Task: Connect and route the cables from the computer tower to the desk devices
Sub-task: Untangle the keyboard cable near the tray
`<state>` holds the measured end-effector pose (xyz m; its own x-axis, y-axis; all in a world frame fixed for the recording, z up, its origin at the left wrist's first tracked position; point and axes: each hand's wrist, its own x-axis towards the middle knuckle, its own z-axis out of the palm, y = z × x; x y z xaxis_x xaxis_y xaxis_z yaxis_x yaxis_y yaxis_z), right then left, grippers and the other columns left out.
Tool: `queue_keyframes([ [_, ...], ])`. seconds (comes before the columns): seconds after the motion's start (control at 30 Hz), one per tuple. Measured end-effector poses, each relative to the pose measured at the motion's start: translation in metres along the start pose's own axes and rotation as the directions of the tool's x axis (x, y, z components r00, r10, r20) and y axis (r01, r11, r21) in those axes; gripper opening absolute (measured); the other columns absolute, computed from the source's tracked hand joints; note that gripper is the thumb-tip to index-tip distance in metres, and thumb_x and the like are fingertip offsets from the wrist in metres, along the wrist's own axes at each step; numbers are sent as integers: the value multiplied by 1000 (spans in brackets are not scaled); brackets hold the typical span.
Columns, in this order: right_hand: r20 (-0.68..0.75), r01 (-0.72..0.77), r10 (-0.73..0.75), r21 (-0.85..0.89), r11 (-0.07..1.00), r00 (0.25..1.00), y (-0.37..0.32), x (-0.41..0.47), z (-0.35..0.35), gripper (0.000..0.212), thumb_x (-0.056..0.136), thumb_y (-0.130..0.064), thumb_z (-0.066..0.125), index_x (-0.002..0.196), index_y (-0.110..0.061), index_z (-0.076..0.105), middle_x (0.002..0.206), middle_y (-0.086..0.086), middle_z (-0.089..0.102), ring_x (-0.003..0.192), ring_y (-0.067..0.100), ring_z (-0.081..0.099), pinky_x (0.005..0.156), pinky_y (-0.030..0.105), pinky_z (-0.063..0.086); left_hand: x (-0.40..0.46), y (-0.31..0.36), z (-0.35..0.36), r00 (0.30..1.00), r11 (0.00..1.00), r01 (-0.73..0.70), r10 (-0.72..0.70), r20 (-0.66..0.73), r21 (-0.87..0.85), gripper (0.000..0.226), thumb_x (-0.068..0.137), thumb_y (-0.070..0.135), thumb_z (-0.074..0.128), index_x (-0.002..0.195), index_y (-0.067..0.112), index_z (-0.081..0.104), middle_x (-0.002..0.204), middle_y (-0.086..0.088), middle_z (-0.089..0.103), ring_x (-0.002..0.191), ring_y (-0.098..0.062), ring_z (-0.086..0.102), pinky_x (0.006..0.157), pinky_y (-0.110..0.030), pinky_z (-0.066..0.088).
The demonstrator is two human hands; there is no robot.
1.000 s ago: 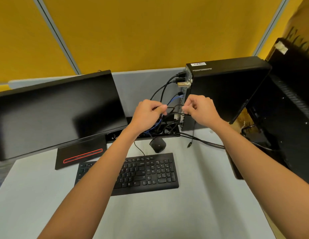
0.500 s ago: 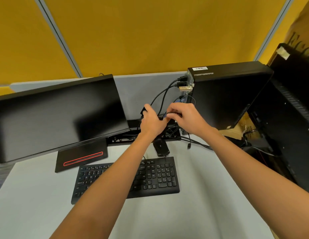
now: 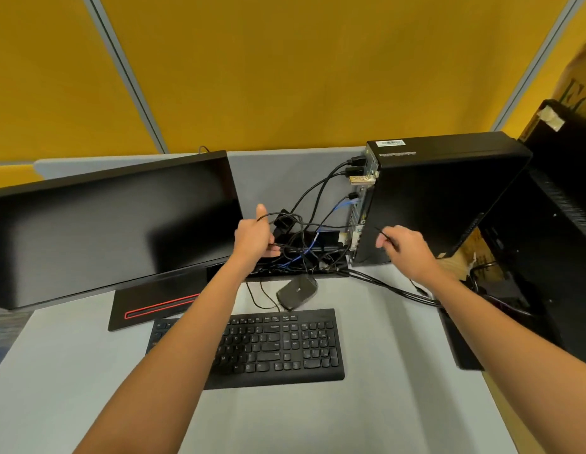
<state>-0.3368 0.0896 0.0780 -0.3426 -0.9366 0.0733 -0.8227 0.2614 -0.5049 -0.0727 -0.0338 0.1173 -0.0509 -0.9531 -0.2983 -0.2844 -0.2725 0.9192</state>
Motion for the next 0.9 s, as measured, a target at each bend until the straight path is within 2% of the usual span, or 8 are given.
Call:
queue_keyframes([
  [0.07, -48, -44, 49, 113, 993, 998, -12, 4, 8, 16, 96, -16, 54, 81, -21, 56, 79, 2, 61, 77, 24, 59, 65, 29, 43, -7, 4, 8, 997, 992, 66, -61, 50, -104, 59, 98, 52, 38, 67, 4, 53, 65, -8, 55, 60, -22, 65, 63, -34, 60],
  [0.2, -23, -84, 86, 82, 993, 996, -32, 19, 12, 29, 97, -14, 41, 82, -18, 65, 97, 6, 55, 95, 25, 51, 85, 44, 41, -15, 19, 6, 942, 988, 150, -133, 308, -32, 48, 97, 46, 47, 80, 4, 63, 83, -11, 66, 66, -18, 67, 53, -20, 55],
  [0.3, 63, -153, 155, -26, 988, 986, -32, 21, 5, 31, 97, -14, 38, 87, -20, 67, 102, 2, 50, 98, 21, 44, 89, 44, 35, -19, 32, -5, 887, 992, 114, -80, 455, -47, 49, 101, 42, 38, 90, 5, 69, 62, 0, 58, 51, -8, 53, 41, -15, 37],
  [0.47, 193, -345, 347, -45, 938, 918, 15, 1, 9, 25, 97, -12, 44, 77, -15, 59, 92, 9, 64, 91, 29, 59, 86, 41, 48, -6, 52, -41, 925, 887, 149, 30, 378, -438, 55, 102, 28, 34, 53, 16, 56, 42, 7, 27, 43, -9, 30, 42, -18, 27],
  [0.6, 158, -445, 468, -160, 881, 869, 34, -20, 15, 18, 96, -18, 54, 91, -6, 65, 87, 14, 66, 82, 31, 63, 74, 39, 53, -10, 57, -48, 937, 933, 60, 70, 343, -354, 68, 101, 39, 33, 44, 21, 66, 61, 1, 33, 38, -5, 29, 48, -22, 23],
  [0.73, 92, -362, 378, -155, 919, 921, 1, -18, 9, 29, 96, -36, 56, 77, -15, 53, 74, 6, 59, 75, 27, 57, 65, 32, 42, -17, 52, -33, 913, 984, 90, -20, 407, -154, 71, 97, 59, 29, 66, 12, 72, 49, 4, 47, 41, -6, 39, 41, -17, 34],
  [0.8, 180, -304, 318, -102, 947, 931, -22, -9, 3, 24, 89, -38, 64, 90, -18, 51, 94, 6, 59, 92, 27, 59, 75, 34, 44, -22, 48, -22, 905, 990, 91, -37, 424, -106, 74, 98, 60, 24, 76, 10, 73, 52, 3, 59, 43, -6, 48, 42, -14, 38],
  [0.9, 255, -221, 234, -76, 972, 938, -51, 4, -6, 53, 83, -43, 69, 125, -24, 41, 130, 8, 38, 117, 32, 48, 101, 49, 39, -26, 45, -7, 909, 981, 136, -67, 412, -141, 72, 101, 54, 20, 85, 6, 71, 53, 3, 62, 45, -7, 51, 45, -15, 36],
])
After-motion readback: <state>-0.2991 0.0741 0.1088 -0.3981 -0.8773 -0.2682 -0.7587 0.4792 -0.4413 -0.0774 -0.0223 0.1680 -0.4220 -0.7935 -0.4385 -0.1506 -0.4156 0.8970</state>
